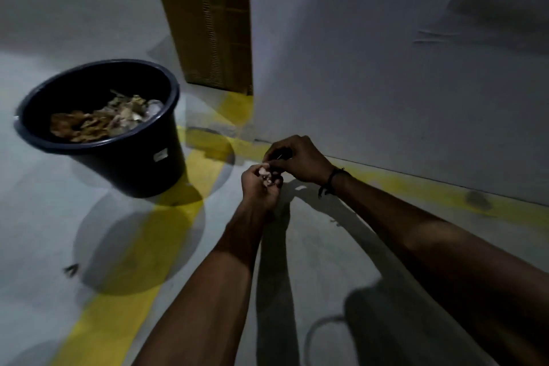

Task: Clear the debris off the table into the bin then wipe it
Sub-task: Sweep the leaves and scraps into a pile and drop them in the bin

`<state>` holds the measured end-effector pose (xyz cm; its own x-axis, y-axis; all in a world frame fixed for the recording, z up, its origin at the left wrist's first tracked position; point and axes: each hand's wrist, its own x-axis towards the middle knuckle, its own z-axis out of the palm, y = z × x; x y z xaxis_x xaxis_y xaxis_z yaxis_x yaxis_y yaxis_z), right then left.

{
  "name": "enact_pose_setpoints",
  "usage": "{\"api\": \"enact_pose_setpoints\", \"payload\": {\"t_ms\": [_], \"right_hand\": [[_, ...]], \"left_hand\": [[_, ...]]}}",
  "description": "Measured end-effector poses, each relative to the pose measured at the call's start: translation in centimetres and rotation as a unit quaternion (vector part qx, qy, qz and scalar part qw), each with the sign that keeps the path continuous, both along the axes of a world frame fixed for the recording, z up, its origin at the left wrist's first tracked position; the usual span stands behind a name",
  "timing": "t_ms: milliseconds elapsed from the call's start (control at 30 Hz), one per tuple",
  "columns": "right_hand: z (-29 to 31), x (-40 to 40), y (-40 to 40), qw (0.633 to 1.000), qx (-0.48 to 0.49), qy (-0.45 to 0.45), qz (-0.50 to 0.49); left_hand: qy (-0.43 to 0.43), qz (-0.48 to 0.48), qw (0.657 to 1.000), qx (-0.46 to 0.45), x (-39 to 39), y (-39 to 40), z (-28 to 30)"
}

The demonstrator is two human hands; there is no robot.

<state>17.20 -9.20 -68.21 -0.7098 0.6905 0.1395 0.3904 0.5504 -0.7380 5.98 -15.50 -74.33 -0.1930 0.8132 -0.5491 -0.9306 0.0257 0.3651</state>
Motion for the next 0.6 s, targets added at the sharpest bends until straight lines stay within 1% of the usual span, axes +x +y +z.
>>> {"api": "enact_pose_setpoints", "payload": {"t_ms": [67, 133, 200, 300, 367, 433, 567, 600], "right_hand": [[0.5, -2.1, -1.1, 1.0, 0.022, -0.002, 0.023], [1.0, -3.1, -1.1, 0.999, 0.033, 0.005, 0.027], [1.7, -5.5, -2.3, 0.999, 0.023, 0.012, 0.047], [2.6, -7.7, -3.0, 0.998, 0.011, 0.035, 0.053], [3.1, -10.7, -4.9, 0.996, 0.005, 0.037, 0.079], [3.0, -13.9, -7.2, 0.995, -0.001, 0.015, 0.101], [2.2, -18.9, -12.0, 0.989, 0.02, -0.004, 0.144], [1.9, -20.0, -13.4, 0.989, 0.013, -0.009, 0.148]], "left_hand": [[0.005, 0.013, 1.0, -0.003, -1.9, -1.1, 0.8], [-0.008, 0.012, 1.0, -0.005, -2.8, -1.7, 1.3], [0.02, 0.034, 0.999, -0.004, -5.4, -4.1, 1.9], [0.031, 0.019, 0.999, 0.004, -7.6, -7.1, 2.2], [0.035, 0.041, 0.999, 0.008, -10.2, -10.7, 2.2], [0.04, 0.066, 0.997, 0.005, -12.8, -14.5, 2.0], [0.103, 0.138, 0.984, -0.047, -17.4, -21.6, 1.1], [0.119, 0.159, 0.978, -0.061, -18.6, -23.4, 0.9]]}}
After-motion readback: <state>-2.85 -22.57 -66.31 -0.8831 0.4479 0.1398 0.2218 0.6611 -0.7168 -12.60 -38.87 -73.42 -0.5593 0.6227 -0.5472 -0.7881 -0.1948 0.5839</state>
